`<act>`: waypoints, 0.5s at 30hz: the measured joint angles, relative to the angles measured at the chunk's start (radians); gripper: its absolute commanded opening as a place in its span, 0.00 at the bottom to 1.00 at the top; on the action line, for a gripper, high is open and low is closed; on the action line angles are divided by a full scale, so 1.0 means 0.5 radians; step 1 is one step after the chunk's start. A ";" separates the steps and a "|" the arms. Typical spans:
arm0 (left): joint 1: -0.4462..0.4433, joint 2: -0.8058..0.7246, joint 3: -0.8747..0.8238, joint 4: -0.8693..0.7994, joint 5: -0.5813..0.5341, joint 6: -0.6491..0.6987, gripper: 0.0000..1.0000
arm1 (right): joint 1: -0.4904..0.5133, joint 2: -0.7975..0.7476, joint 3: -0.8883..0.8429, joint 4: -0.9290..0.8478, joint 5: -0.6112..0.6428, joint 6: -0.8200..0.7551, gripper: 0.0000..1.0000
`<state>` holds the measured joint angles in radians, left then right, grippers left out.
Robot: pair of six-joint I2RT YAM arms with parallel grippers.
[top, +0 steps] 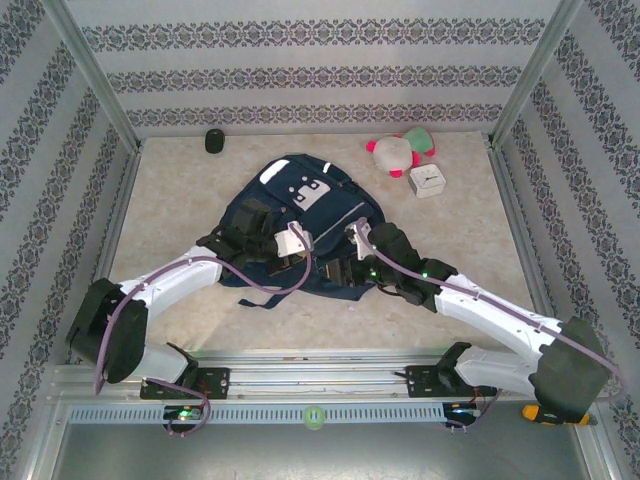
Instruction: Pack the student bag
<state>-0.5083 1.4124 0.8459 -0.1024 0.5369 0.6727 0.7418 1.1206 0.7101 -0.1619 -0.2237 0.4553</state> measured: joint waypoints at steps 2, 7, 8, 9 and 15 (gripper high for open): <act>0.000 0.000 -0.009 0.020 0.020 -0.085 0.00 | 0.046 -0.016 0.000 -0.006 0.031 0.003 0.49; 0.000 0.000 -0.009 0.053 0.065 -0.232 0.00 | 0.126 -0.001 0.001 -0.020 0.094 0.017 0.49; 0.000 0.000 -0.009 0.058 0.072 -0.254 0.00 | 0.136 0.010 0.001 -0.023 0.104 0.018 0.49; 0.000 0.000 -0.009 0.059 0.077 -0.266 0.00 | 0.136 0.016 0.001 -0.027 0.108 0.018 0.49; 0.000 0.037 0.014 0.060 0.127 -0.380 0.00 | 0.202 0.240 0.098 -0.026 0.180 0.040 0.49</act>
<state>-0.5083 1.4311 0.8532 -0.0727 0.6003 0.4828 0.8429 1.2407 0.7589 -0.1749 -0.1337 0.4755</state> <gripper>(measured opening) 0.047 0.493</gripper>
